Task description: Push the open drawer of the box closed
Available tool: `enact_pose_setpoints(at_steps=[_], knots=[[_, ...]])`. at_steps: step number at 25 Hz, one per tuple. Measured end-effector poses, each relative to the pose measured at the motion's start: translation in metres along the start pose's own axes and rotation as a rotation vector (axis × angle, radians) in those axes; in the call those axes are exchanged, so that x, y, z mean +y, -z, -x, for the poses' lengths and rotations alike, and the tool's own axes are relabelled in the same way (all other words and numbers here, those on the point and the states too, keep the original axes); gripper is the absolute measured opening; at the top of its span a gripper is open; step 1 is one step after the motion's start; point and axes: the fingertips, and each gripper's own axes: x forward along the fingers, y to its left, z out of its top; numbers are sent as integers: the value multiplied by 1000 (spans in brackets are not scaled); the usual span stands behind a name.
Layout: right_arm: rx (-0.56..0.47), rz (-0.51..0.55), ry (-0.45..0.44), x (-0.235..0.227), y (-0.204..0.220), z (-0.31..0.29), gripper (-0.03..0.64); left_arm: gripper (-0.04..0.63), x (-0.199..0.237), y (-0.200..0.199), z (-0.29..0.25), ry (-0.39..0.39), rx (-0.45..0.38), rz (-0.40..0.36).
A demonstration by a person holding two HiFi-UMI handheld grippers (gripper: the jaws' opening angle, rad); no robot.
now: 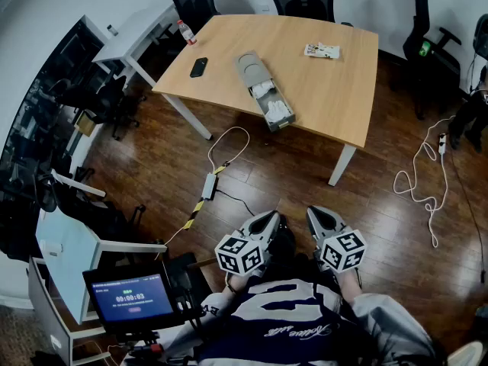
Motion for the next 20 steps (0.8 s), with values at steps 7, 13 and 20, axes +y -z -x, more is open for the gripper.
enact_pose_setpoints(at_steps=[7, 13, 20], knots=[[7, -4, 22, -14, -19, -44, -2, 3, 37, -29, -25, 18, 10, 6], [15, 8, 57, -37, -40, -97, -2, 3, 89, -56, -66, 42, 32, 16], [11, 4, 106, -59, -71, -146, -2, 3, 129, -93, -110, 107, 66, 3]])
